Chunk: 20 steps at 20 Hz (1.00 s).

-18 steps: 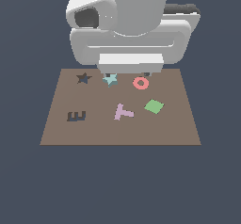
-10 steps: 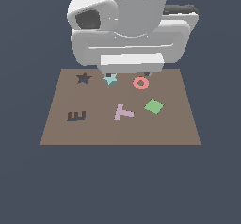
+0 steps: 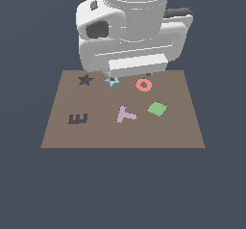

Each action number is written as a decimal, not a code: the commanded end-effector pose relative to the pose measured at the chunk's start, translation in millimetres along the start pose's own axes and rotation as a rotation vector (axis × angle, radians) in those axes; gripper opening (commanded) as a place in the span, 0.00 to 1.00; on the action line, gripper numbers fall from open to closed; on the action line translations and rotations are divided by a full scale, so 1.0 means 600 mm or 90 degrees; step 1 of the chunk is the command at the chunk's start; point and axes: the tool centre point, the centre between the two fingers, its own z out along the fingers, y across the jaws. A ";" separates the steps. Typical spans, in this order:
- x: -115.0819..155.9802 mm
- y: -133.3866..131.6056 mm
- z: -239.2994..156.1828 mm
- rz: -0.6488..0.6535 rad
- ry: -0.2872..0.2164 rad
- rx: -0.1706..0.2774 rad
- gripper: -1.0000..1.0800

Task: Insert a designated object into the corresponding slot on a board.

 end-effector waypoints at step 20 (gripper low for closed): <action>-0.104 0.013 0.109 -0.437 -0.015 0.013 0.96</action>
